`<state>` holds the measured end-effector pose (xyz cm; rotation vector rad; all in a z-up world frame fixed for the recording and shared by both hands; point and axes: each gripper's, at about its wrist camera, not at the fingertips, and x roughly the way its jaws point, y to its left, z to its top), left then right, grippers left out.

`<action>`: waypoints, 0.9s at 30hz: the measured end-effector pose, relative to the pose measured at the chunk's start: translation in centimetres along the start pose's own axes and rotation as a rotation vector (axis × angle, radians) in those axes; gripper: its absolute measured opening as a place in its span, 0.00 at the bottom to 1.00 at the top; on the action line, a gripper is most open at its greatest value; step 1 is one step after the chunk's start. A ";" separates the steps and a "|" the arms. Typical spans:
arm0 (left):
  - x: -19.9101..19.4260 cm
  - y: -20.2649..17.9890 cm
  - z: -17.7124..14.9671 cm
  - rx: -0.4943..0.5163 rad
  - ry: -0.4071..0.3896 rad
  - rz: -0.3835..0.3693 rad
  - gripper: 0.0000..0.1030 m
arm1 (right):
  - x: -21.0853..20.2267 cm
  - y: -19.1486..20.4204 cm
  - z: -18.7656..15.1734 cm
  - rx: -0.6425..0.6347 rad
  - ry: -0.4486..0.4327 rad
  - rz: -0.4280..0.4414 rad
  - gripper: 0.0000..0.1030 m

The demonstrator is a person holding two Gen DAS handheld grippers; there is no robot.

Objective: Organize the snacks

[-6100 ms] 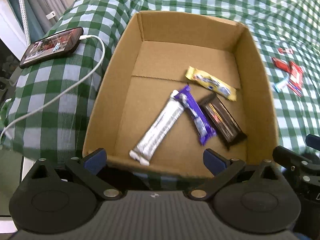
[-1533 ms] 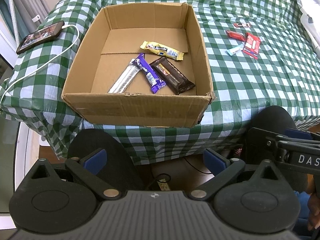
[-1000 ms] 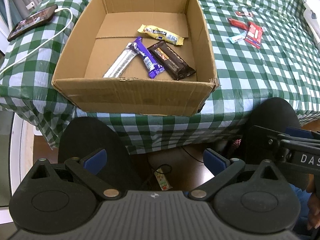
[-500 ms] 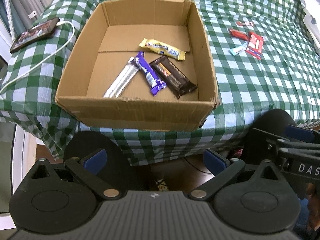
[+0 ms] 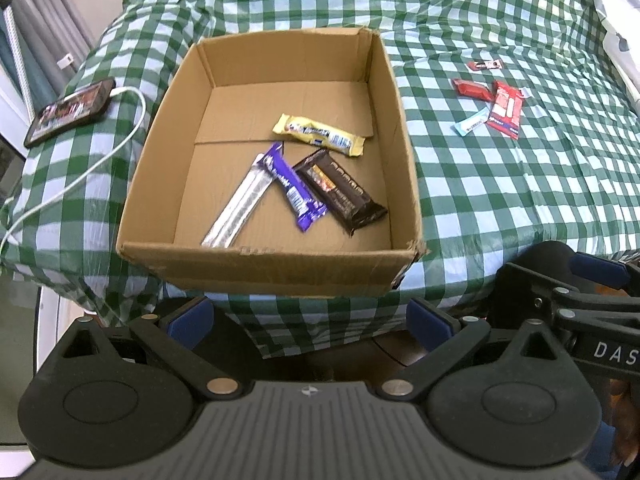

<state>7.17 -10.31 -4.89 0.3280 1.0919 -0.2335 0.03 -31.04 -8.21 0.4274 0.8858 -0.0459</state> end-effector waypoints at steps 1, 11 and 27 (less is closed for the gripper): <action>0.0 -0.2 0.3 0.005 -0.001 0.001 1.00 | -0.1 -0.3 0.2 0.005 -0.005 0.000 0.96; 0.2 -4.6 4.2 0.083 -0.015 -0.021 1.00 | -0.4 -4.7 1.8 0.081 -0.042 -0.029 0.96; 10.1 -17.4 18.3 0.227 -0.048 -0.042 1.00 | 4.5 -19.3 9.9 0.248 -0.115 -0.229 0.96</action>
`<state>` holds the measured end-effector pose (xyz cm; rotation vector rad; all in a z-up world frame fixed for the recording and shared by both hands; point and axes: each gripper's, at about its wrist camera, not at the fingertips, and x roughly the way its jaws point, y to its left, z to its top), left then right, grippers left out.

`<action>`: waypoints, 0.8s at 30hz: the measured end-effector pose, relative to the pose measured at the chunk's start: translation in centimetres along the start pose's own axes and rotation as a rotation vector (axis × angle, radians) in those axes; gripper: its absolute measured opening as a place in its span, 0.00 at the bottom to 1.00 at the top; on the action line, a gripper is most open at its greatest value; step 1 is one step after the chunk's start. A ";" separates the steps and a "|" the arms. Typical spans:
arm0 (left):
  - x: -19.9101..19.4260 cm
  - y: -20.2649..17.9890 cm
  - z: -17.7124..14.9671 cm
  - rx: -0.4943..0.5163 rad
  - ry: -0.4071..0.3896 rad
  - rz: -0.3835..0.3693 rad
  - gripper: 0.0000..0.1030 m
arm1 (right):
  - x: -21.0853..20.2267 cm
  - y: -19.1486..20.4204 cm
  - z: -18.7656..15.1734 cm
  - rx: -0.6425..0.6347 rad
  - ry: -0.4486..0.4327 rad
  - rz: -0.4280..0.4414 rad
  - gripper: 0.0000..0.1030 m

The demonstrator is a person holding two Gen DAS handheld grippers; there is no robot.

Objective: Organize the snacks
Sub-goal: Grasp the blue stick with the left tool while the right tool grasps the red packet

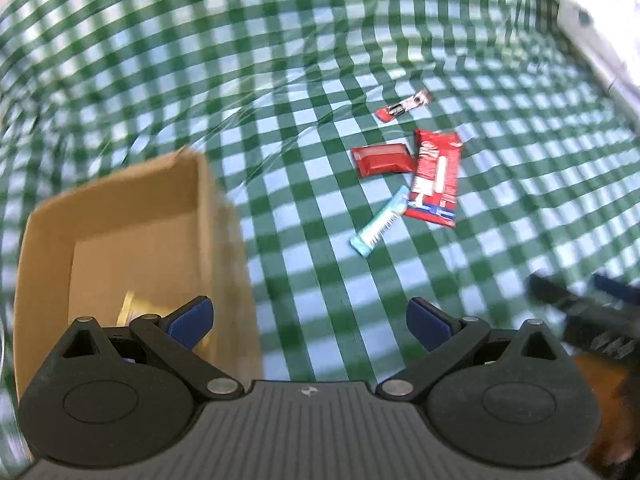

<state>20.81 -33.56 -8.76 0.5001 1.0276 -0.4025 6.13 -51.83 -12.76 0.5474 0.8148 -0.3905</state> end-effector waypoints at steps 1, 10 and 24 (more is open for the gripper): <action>1.8 -0.7 0.9 0.026 0.012 0.012 1.00 | 1.2 -0.8 1.0 0.014 0.003 -0.008 0.96; 17.9 -4.7 6.4 0.123 0.211 -0.031 1.00 | 15.0 -2.9 8.0 0.057 0.095 -0.037 0.96; 19.0 -4.7 7.8 0.069 0.170 -0.244 0.01 | 22.6 2.0 7.3 -0.261 0.006 -0.158 0.50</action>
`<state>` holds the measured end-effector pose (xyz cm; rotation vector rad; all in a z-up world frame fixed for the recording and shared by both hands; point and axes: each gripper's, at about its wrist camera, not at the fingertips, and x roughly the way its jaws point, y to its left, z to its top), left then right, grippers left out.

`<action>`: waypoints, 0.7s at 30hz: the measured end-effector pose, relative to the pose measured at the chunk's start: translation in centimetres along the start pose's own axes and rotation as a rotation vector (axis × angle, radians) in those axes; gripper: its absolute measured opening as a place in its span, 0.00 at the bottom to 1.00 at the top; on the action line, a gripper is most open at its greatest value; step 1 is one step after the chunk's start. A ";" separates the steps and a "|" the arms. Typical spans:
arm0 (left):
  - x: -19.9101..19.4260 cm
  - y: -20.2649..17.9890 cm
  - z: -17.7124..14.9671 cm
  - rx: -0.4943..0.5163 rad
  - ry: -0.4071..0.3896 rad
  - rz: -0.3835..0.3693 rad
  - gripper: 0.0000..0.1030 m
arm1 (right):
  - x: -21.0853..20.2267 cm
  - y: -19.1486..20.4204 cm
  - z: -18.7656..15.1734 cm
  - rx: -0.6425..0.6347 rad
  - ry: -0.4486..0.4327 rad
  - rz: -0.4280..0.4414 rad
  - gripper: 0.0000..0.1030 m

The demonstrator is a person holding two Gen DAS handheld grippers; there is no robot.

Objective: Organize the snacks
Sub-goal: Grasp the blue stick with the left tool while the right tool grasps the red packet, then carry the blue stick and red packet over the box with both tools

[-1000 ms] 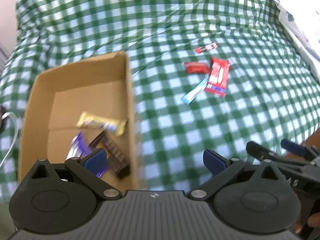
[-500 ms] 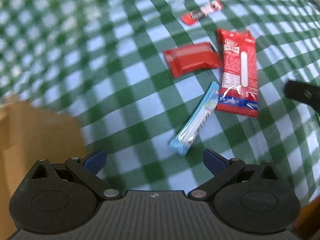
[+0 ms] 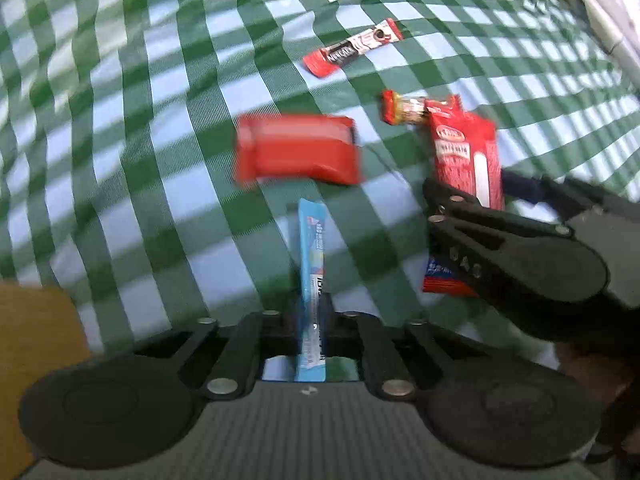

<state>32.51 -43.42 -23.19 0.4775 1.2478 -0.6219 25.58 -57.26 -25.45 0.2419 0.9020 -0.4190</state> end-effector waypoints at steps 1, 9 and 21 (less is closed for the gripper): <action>-0.5 -0.1 -0.4 -0.004 -0.010 -0.006 0.02 | -0.4 -0.8 -0.3 0.034 0.015 0.009 0.49; -9.2 -1.0 -4.4 -0.063 -0.137 -0.076 0.02 | -7.8 -4.4 -2.3 0.182 -0.031 0.018 0.40; -23.6 -0.3 -17.5 -0.167 -0.275 -0.045 0.02 | -23.7 -0.7 -8.0 0.218 -0.092 0.208 0.40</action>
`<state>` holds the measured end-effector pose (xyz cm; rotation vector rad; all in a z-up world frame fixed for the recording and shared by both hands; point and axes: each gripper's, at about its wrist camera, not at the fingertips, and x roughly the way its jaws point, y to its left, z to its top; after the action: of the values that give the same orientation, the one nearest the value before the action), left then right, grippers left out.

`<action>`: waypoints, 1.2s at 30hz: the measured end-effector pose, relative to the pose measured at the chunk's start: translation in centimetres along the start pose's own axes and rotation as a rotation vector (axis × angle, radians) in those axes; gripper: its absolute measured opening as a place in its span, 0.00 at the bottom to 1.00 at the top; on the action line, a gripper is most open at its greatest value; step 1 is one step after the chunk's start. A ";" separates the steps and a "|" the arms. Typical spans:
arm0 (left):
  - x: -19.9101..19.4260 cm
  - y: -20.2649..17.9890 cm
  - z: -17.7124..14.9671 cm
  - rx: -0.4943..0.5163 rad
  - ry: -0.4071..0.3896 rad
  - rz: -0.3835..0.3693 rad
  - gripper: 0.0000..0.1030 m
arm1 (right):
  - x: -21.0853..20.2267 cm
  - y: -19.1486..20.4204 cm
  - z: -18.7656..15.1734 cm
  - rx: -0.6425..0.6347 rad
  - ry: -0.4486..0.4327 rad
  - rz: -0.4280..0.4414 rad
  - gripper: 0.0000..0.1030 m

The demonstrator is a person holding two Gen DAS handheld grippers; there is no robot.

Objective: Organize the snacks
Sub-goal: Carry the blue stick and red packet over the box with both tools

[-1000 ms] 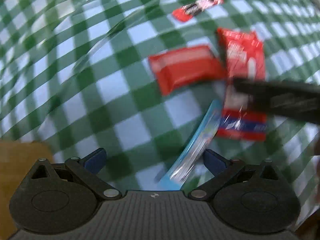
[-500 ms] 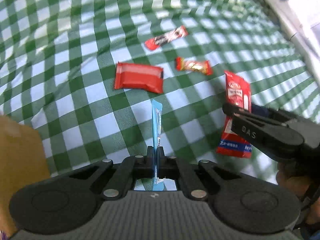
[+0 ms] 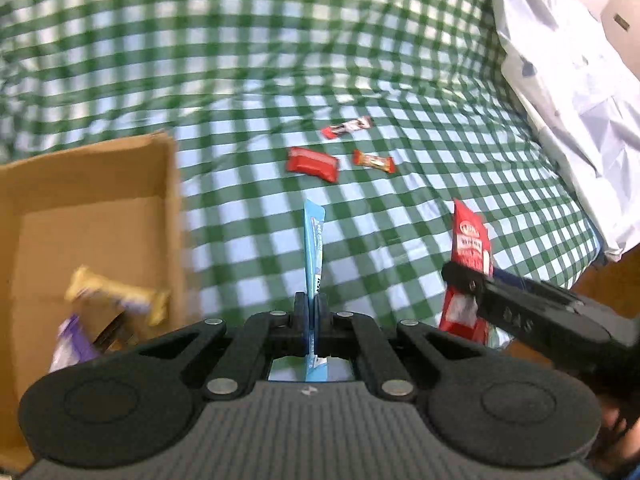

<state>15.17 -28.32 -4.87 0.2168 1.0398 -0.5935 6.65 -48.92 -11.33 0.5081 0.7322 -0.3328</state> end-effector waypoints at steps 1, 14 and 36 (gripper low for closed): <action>-1.1 0.6 -0.8 -0.011 -0.010 0.013 0.02 | -1.2 1.0 -0.8 -0.019 0.006 0.022 0.40; -12.1 8.6 -12.5 -0.175 -0.070 0.086 0.02 | -9.0 12.9 -8.1 -0.258 0.097 0.205 0.40; -14.0 13.8 -15.0 -0.264 -0.113 0.100 0.02 | -10.9 17.8 -10.3 -0.383 0.112 0.166 0.40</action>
<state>6.57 -5.33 -1.85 0.0029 0.9806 -0.3689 1.52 -27.29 -4.45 0.2222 0.8331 -0.0052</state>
